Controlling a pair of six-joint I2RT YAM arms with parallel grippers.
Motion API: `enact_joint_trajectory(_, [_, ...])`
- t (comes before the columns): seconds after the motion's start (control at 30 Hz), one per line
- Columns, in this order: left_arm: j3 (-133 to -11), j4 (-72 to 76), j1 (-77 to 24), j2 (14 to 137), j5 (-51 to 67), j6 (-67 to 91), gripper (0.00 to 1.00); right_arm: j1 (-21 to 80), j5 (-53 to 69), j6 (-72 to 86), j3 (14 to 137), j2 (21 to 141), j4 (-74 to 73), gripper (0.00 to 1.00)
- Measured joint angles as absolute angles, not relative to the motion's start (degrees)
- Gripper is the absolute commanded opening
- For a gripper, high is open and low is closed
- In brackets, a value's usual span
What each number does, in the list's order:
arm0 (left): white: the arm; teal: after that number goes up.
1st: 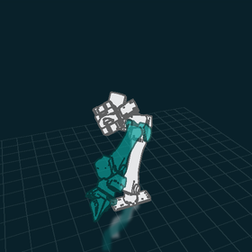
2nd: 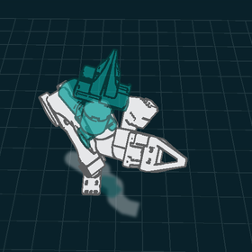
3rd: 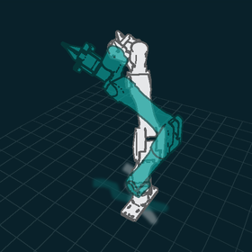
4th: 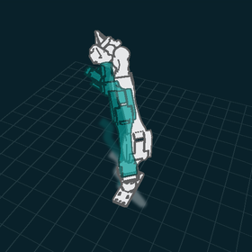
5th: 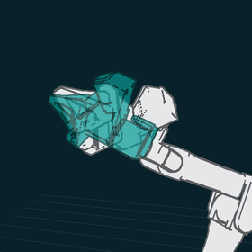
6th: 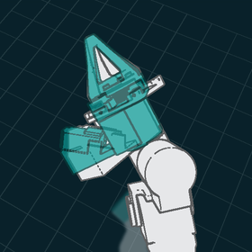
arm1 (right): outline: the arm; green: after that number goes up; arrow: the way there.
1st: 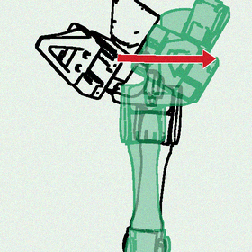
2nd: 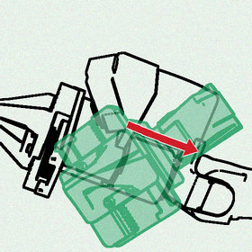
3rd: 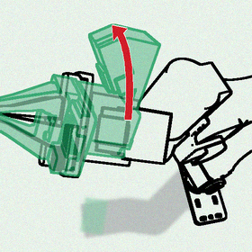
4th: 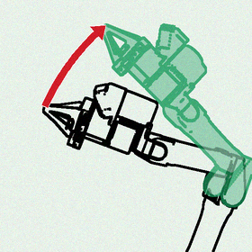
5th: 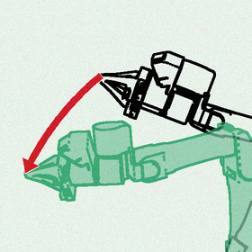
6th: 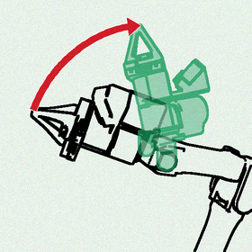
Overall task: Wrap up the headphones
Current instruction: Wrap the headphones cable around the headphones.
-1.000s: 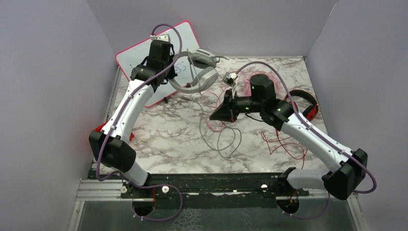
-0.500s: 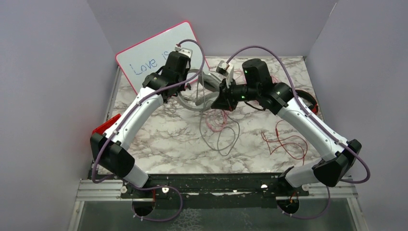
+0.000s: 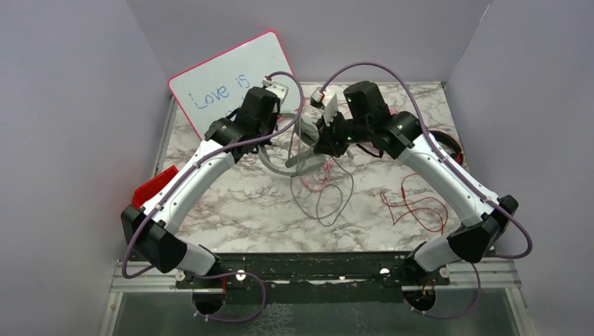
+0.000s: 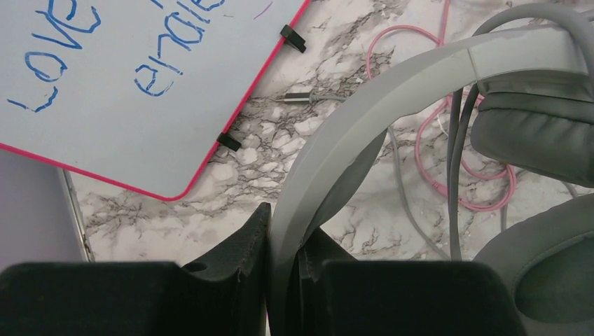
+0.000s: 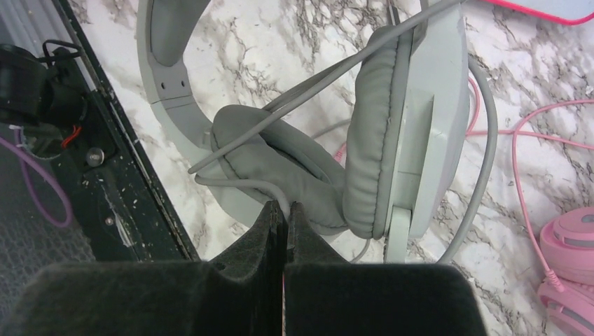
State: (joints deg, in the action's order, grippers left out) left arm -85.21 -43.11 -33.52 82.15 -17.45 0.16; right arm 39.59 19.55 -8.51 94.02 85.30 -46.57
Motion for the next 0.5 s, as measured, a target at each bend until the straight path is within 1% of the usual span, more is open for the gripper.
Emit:
enact_joint_trajectory(0.23, [-85.2,-45.3,-33.9,82.2,-20.7,1.6,0.0,39.7,19.2,-7.1,93.9,85.6,-48.1,0.0])
enact_joint_trajectory(0.37, [-85.3,-46.3,-33.9,83.1,-23.7,1.7,0.0,39.7,16.6,-7.4,93.8,85.6,-51.2,0.0])
enact_joint_trajectory(0.5, [-85.3,-46.3,-34.4,83.9,-24.2,1.7,0.0,39.7,13.4,-9.5,93.8,85.5,-53.5,0.01])
